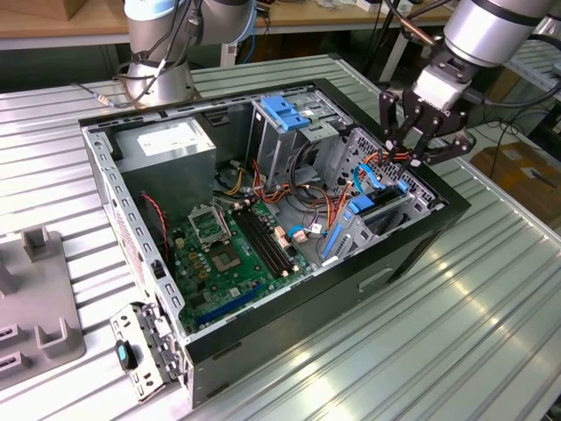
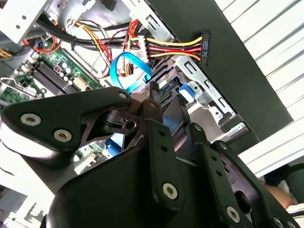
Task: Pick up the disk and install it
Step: 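Insert the second disk wire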
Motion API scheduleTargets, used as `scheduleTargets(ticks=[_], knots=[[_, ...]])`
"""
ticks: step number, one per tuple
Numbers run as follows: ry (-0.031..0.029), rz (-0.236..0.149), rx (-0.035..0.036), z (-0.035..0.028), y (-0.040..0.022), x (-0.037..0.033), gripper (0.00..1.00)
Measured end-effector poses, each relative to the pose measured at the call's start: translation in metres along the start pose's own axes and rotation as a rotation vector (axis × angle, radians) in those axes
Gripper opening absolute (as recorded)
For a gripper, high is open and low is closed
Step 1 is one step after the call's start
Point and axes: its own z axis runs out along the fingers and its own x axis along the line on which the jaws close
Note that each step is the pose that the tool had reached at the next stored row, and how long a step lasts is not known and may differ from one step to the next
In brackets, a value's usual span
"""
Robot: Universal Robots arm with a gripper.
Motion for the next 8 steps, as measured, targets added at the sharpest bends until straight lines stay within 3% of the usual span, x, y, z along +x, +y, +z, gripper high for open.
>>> scheduleTargets(ticks=[8], knots=[[-0.0024,-0.081,-0.0030,0.0000,0.0000,0.0000,0.31]])
